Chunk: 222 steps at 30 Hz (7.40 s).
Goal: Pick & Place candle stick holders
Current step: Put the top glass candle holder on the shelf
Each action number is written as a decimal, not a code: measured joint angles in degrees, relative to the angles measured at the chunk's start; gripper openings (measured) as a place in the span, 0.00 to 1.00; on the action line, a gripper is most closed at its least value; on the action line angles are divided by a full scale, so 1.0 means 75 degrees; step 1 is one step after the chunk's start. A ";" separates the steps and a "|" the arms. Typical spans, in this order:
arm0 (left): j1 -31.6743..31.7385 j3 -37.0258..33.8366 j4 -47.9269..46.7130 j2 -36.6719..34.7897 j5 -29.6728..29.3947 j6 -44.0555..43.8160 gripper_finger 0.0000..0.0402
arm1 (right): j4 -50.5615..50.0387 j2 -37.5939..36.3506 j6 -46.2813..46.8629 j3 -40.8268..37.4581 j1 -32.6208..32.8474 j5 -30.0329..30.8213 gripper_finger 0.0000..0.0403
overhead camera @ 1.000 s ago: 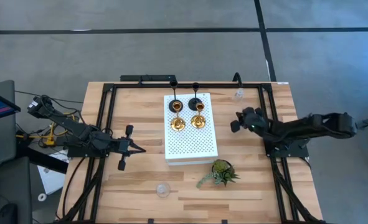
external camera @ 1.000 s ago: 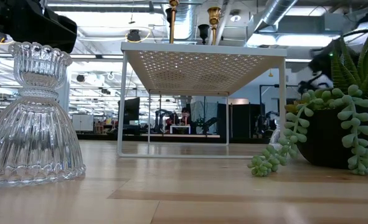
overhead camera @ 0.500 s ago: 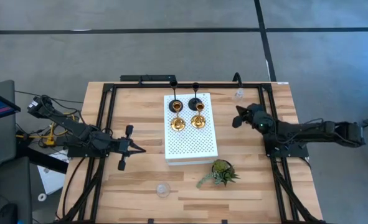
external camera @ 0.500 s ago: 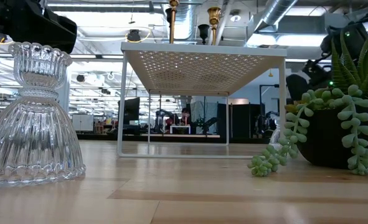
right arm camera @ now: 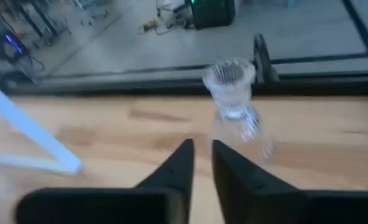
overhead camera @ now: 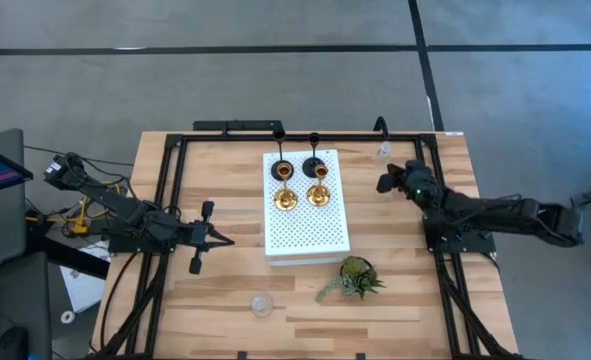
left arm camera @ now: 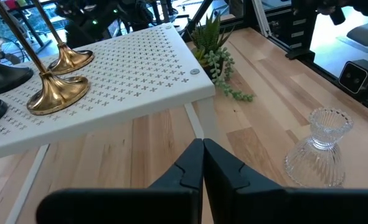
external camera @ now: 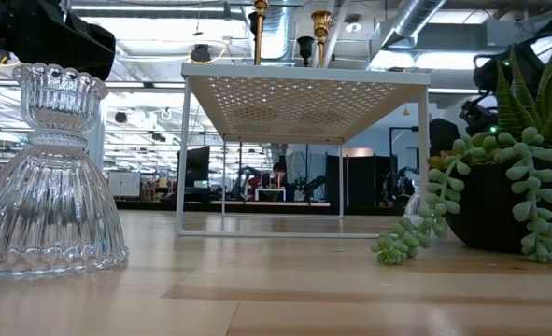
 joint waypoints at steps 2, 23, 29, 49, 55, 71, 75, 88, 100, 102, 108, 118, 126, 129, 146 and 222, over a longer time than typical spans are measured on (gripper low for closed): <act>0.0000 0.0000 0.0001 0.0000 0.0000 0.0000 0.02 | -0.0052 0.0043 0.0189 0.0187 -0.0245 -0.0223 0.21; 0.0000 0.0000 0.0003 0.0000 0.0000 0.0000 0.02 | -0.1527 0.2225 0.0311 0.2093 -0.1933 -0.1800 0.98; 0.0000 0.0000 0.0003 0.0000 0.0000 0.0000 0.02 | -0.0970 0.2757 0.0063 0.2381 -0.2071 -0.1805 0.94; 0.0000 0.0000 0.0005 0.0000 0.0000 0.0000 0.02 | -0.0181 0.3658 0.0051 0.2494 -0.2410 -0.1783 0.90; 0.0000 0.0000 0.0006 0.0000 0.0000 0.0000 0.02 | -0.0175 0.3658 0.0052 0.2494 -0.2435 -0.1780 0.85; 0.0001 0.0000 0.0009 0.0000 0.0000 0.0000 0.02 | -0.0096 0.3658 0.0131 0.2494 -0.2432 -0.1785 0.67; 0.0003 0.0000 0.0009 0.0000 0.0000 0.0000 0.02 | -0.0100 0.3879 0.0070 0.2496 -0.2405 -0.1771 0.66; 0.0003 0.0000 0.0009 0.0000 0.0003 0.0000 0.02 | -0.0078 0.4265 0.0055 0.2674 -0.2156 -0.1182 0.66; 0.0003 0.0000 0.0009 0.0000 0.0003 -0.0003 0.02 | -0.0051 0.4265 0.0049 0.2674 -0.2161 -0.1128 0.36; 0.0003 0.0000 0.0009 0.0000 0.0003 -0.0003 0.02 | -0.0048 0.4262 0.0046 0.2674 -0.2161 -0.1115 0.33; 0.0003 0.0000 0.0009 0.0000 0.0005 -0.0003 0.02 | -0.0293 0.4210 0.0043 0.2689 -0.2082 -0.1113 0.33; 0.0003 0.0000 0.0009 0.0000 0.0006 -0.0006 0.02 | -0.1470 0.3302 -0.0311 0.2651 -0.1503 -0.1258 0.31; 0.0003 0.0000 0.0009 0.0000 0.0005 -0.0006 0.02 | -0.2832 0.1576 -0.0356 0.2657 -0.1146 -0.1159 0.31; 0.0000 0.0000 0.0009 0.0000 0.0003 -0.0006 0.02 | -0.3273 0.0875 -0.0356 0.2670 -0.0997 -0.1162 0.31; 0.0003 0.0000 0.0012 0.0000 0.0003 -0.0006 0.02 | -0.6861 -0.0474 -0.0736 0.5533 0.1307 -0.0410 0.31; 0.0003 0.0000 0.0210 -0.0003 0.0001 -0.0006 0.02 | -0.3446 0.6169 -0.2151 0.9196 0.5569 -0.1419 0.31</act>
